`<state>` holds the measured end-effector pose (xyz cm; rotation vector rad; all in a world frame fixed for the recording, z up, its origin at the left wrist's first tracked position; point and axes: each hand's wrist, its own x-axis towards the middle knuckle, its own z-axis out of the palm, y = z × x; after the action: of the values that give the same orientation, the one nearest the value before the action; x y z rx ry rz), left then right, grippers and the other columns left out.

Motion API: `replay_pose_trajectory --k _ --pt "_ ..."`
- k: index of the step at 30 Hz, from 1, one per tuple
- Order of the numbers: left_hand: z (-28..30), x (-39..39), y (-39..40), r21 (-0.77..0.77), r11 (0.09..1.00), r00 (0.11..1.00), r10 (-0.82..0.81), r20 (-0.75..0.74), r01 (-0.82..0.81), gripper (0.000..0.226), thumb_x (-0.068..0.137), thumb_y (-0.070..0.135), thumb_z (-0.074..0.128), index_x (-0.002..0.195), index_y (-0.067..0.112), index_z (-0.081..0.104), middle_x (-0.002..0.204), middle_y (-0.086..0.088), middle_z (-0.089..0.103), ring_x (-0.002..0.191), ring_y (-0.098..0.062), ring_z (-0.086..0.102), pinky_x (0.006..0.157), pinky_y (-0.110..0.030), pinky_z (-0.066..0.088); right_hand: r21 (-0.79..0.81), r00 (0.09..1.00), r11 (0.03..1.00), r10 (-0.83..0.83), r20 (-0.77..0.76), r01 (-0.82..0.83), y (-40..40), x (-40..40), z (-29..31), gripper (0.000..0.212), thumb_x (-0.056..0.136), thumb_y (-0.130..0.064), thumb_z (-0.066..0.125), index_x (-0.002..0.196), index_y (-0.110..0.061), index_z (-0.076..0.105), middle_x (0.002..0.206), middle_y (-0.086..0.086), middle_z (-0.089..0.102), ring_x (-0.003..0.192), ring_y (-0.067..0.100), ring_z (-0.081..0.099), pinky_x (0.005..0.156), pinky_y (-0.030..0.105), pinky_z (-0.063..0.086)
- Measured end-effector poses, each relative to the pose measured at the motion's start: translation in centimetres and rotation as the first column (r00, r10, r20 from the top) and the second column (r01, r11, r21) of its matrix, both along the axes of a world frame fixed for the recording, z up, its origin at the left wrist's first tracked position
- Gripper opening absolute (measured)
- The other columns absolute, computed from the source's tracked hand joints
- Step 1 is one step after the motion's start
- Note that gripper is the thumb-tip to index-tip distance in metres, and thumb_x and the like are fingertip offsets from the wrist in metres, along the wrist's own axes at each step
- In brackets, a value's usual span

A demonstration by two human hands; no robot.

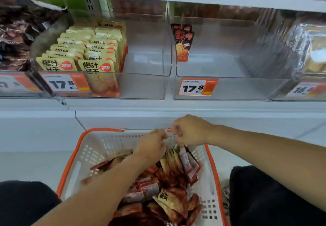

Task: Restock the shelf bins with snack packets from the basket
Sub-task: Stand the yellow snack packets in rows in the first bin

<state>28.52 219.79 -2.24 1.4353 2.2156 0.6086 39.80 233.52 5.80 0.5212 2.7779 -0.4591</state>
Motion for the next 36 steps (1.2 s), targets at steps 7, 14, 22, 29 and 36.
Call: replay_pose_trajectory --k 7,14,22,29,36 --pt "-6.7 4.2 -2.8 -0.250 0.939 0.857 0.323 0.400 -0.237 0.021 0.096 0.023 0.056 0.116 0.017 0.061 0.107 0.004 0.063 0.098 -0.012 0.059 0.081 -0.023 0.044 0.047 0.937 0.938 -0.345 0.048 0.343 -2.9 6.1 -12.3 0.013 0.102 -0.020 0.042 0.103 -0.011 0.052 0.084 0.008 0.059 0.082 0.028 0.057 0.065 0.031 0.038" --pt "-7.6 4.4 -2.1 -0.314 0.862 0.663 0.506 0.551 -0.397 0.019 0.095 0.027 0.061 0.108 0.013 0.063 0.099 -0.007 0.068 0.090 -0.022 0.067 0.083 -0.040 0.057 -0.091 0.821 0.816 -0.569 0.052 0.571 -4.3 6.2 -15.2 0.012 0.091 -0.016 0.052 0.080 -0.019 0.050 0.075 0.003 0.057 0.079 0.029 0.061 0.056 0.031 0.035" --pt "0.1 1.7 -1.3 -0.409 0.744 0.238 0.592 0.769 -0.529 0.035 0.091 0.034 0.068 0.082 0.000 0.067 0.080 -0.020 0.071 0.066 -0.027 0.070 0.057 -0.036 0.059 -0.216 0.994 0.973 -0.092 -0.051 0.079 -5.7 1.3 -4.9 0.017 0.093 -0.029 0.061 0.098 -0.015 0.069 0.090 0.003 0.070 0.082 0.021 0.063 0.067 0.028 0.041" --pt "8.7 -4.0 -1.4 -0.217 0.885 0.533 0.427 0.730 -0.413 0.017 0.094 0.007 0.065 0.109 0.011 0.071 0.098 -0.006 0.077 0.080 -0.019 0.070 0.067 -0.031 0.057 -0.020 0.999 1.000 0.010 0.032 -0.010 -2.1 -0.9 4.6 0.044 0.093 -0.048 0.061 0.124 -0.016 0.062 0.117 0.005 0.067 0.114 0.026 0.056 0.091 0.034 0.047" --pt "15.0 -6.8 -5.0 -0.024 0.986 0.675 0.132 0.726 -0.167 0.027 0.097 0.008 0.059 0.122 0.017 0.066 0.116 0.001 0.073 0.105 -0.012 0.068 0.084 -0.030 0.052 -0.613 0.963 0.787 -0.212 -0.167 0.067 -1.2 -3.0 8.1 0.053 0.085 -0.036 0.077 0.131 -0.022 0.055 0.109 -0.004 0.068 0.087 0.014 0.072 0.077 0.033 0.061"
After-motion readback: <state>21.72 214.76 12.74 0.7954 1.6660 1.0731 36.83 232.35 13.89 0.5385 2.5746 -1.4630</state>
